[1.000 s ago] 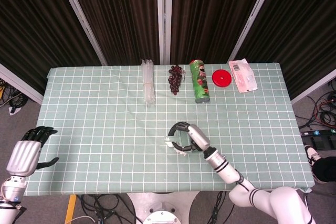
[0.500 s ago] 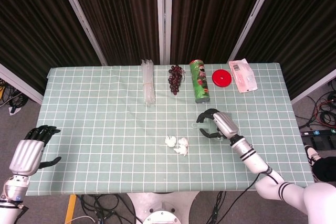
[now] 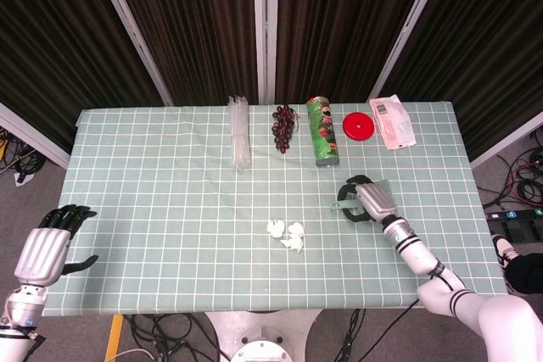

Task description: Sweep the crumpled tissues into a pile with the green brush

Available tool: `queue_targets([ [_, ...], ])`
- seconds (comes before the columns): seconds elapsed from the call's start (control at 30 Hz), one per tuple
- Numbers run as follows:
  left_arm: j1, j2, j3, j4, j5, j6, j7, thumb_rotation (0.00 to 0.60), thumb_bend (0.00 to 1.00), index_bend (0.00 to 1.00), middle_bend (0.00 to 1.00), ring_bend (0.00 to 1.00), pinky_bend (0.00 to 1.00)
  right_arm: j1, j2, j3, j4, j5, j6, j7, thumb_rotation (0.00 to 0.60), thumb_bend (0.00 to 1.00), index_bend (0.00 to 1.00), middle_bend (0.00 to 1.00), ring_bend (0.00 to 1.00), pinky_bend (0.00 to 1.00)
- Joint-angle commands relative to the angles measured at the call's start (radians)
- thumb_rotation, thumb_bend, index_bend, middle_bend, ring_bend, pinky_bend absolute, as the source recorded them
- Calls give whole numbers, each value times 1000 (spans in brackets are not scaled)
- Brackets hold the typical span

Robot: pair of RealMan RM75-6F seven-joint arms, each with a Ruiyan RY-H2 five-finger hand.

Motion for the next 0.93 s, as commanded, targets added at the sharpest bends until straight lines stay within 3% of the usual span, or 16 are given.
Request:
queue_targets([
  [0.03,-1,-1,-1,1,1,-1,-1,600,0,235,194,143,193,2,31,-7,-51,7,-28,-24,600,341,112,161,1,0],
  [0.23,1,-1,-5,11,-5,5,-10,600,0,236,194,143,193,-46,119,16,-168,-3,106,-71,600,338,64,126,0,0],
  [0.4,6,-4,-12,18,-24,6,-19,600,0,236,194,143,193,-135,283,27,-345,-7,284,-294,600,337,66,168,18,3],
  [0.57,10,-11,-18,21,-33,12,-12,600,0,236,194,143,193,-285,428,41,-569,63,471,-570,600,9,101,200,50,75],
  [0.73,11,-27,-26,29,-43,17,-4,600,0,236,194,143,193,-428,517,11,-730,101,601,-633,600,15,125,204,75,104],
  [0.93,10,-39,-23,22,-44,11,11,600,0,235,194,143,193,-532,549,-15,-789,73,702,-577,600,120,153,214,75,104],
])
